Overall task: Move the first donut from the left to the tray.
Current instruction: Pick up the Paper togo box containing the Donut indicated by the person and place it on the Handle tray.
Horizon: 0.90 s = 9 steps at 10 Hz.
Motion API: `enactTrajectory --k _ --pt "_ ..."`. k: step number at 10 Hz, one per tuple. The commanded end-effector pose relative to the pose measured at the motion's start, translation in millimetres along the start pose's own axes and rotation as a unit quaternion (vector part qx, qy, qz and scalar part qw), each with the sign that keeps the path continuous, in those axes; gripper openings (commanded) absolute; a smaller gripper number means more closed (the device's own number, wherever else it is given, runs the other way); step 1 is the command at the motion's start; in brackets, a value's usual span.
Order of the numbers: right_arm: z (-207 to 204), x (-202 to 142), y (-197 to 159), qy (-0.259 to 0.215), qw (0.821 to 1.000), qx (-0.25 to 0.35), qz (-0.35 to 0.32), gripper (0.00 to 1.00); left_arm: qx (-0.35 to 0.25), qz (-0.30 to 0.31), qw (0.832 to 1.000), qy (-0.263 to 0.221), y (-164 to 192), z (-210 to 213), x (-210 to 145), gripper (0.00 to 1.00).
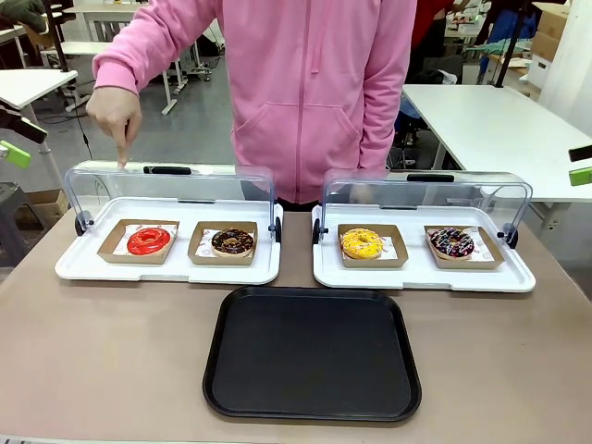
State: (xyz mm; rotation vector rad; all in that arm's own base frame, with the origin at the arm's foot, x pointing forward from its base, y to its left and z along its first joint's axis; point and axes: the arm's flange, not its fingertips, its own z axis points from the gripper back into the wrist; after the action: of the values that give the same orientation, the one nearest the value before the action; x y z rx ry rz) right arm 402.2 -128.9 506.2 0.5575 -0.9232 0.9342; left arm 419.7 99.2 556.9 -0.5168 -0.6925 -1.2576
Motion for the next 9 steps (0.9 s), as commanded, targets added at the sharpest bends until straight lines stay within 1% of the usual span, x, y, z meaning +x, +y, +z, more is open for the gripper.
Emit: enactTrajectory --k 1,2,3,4,5,6,7,9 --pt "-1.9 0.3 -3.0 -0.017 1.000 -0.001 0.012 1.00 -0.036 -0.039 0.992 0.110 15.1 -6.3 23.0 1.00" --pt "-1.9 0.3 -3.0 -0.017 1.000 -0.001 0.012 1.00 -0.042 -0.054 0.982 0.174 16.0 -20.4 30.3 1.00" --pt "-1.9 0.3 -3.0 -0.017 1.000 -0.001 0.012 1.00 -0.048 -0.070 0.969 0.234 17.0 -37.3 33.4 1.00" --pt "-1.9 0.3 -3.0 -0.017 1.000 -0.001 0.012 1.00 -0.035 -0.079 0.958 0.274 16.5 -51.6 33.5 1.00" --pt "-1.9 0.3 -3.0 -0.017 1.000 -0.001 0.012 1.00 -0.023 -0.090 0.952 0.293 14.2 -67.3 31.2 1.00" --pt "-1.9 0.3 -3.0 -0.017 1.000 -0.001 0.012 1.00 -0.013 -0.090 0.949 0.301 14.7 -84.2 24.9 1.00" --pt "-1.9 0.3 -3.0 -0.017 1.000 -0.001 0.012 1.00 0.004 -0.093 0.949 0.300 14.9 -104.7 15.0 1.00" --pt "-1.9 0.3 -3.0 -0.017 1.000 -0.001 0.012 1.00 0.008 -0.099 0.952 0.288 21.6 -138.0 -2.8 1.00"
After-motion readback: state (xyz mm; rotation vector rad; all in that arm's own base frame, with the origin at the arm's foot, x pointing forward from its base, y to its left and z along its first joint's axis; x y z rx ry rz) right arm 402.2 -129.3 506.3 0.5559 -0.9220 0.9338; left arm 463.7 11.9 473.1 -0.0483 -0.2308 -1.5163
